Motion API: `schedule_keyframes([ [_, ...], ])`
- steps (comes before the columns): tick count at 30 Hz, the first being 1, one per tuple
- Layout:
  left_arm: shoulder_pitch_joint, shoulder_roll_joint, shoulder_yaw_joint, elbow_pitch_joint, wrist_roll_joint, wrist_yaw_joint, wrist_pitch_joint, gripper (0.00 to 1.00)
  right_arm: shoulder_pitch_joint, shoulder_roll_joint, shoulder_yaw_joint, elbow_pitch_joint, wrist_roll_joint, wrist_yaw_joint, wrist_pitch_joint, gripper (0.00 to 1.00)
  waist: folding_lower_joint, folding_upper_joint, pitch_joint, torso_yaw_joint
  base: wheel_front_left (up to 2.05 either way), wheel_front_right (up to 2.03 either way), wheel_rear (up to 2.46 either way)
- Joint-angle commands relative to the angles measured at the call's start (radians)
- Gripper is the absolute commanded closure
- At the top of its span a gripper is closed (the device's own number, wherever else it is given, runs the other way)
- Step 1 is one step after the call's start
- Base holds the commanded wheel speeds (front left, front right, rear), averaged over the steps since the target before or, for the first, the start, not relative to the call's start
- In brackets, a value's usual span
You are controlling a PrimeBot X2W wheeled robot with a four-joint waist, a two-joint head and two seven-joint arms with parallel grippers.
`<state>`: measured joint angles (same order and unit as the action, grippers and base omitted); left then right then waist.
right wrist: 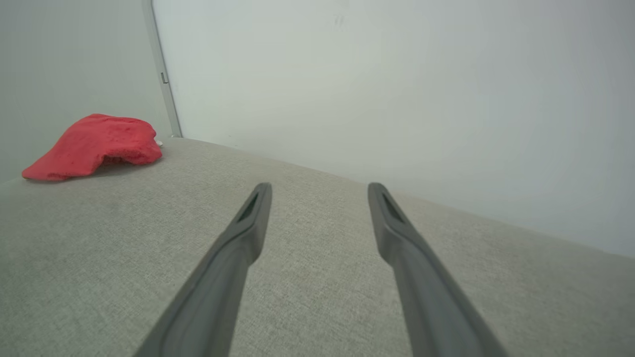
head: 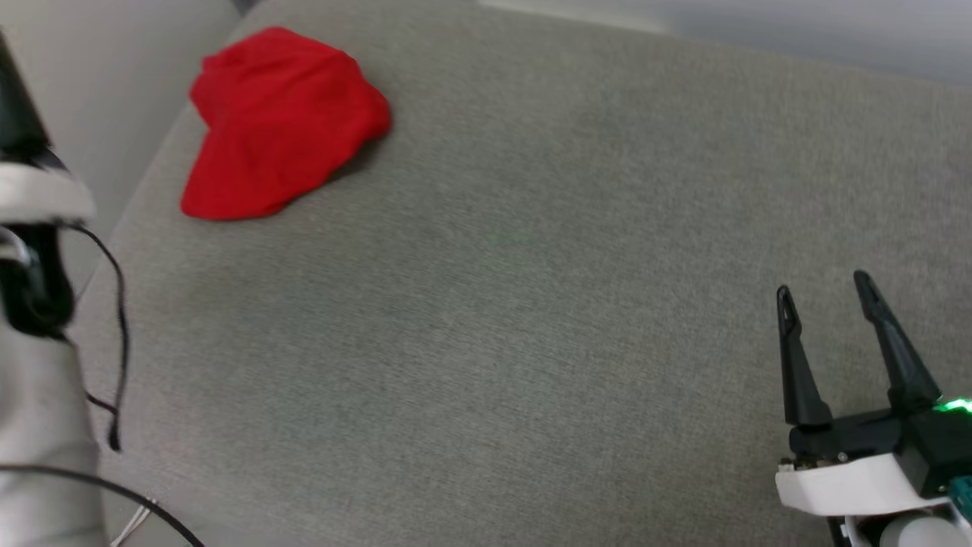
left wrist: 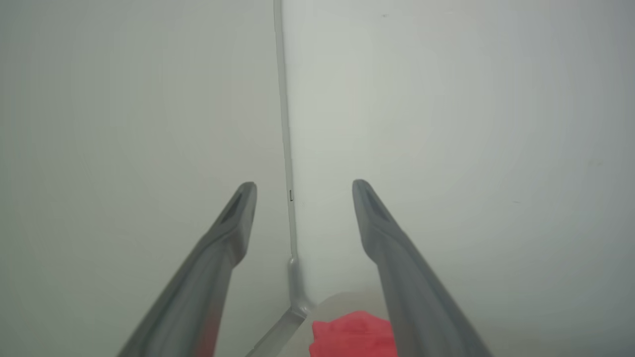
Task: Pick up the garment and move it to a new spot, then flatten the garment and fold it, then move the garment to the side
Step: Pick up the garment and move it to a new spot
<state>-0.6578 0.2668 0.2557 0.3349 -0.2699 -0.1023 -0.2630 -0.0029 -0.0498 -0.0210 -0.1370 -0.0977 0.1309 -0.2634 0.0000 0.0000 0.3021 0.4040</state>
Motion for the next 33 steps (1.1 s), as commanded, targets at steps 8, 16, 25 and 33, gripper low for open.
schedule_keyframes([
  [8, -0.286, 0.162, -0.013, 0.202, -0.037, -0.021, 0.034, 0.00, -0.087, -0.008, -0.025, -0.093, -0.065, 0.000, -0.002, 0.00, 0.0000, 0.0000, 0.242, -0.122, 0.00, 0.00, 0.00],
  [16, -0.453, 0.271, -0.156, 0.334, -0.209, -0.026, 0.316, 0.00, -0.124, -0.034, -0.028, -0.172, -0.091, 0.000, -0.002, 0.00, 0.0000, 0.0000, 0.343, -0.159, 0.00, 0.00, 0.00],
  [25, -0.451, 0.472, -0.439, 0.336, -0.579, -0.026, 0.910, 0.00, -0.136, -0.051, -0.021, -0.234, -0.116, 0.000, -0.002, 0.00, 0.0000, 0.0000, 0.417, -0.199, 0.00, 0.00, 0.00],
  [33, -0.398, 0.469, -0.576, 0.351, -0.683, -0.027, 1.082, 0.00, -0.144, -0.059, -0.017, -0.232, -0.127, 0.000, -0.002, 0.00, 0.0000, 0.0000, 0.458, -0.201, 0.00, 0.00, 0.00],
])
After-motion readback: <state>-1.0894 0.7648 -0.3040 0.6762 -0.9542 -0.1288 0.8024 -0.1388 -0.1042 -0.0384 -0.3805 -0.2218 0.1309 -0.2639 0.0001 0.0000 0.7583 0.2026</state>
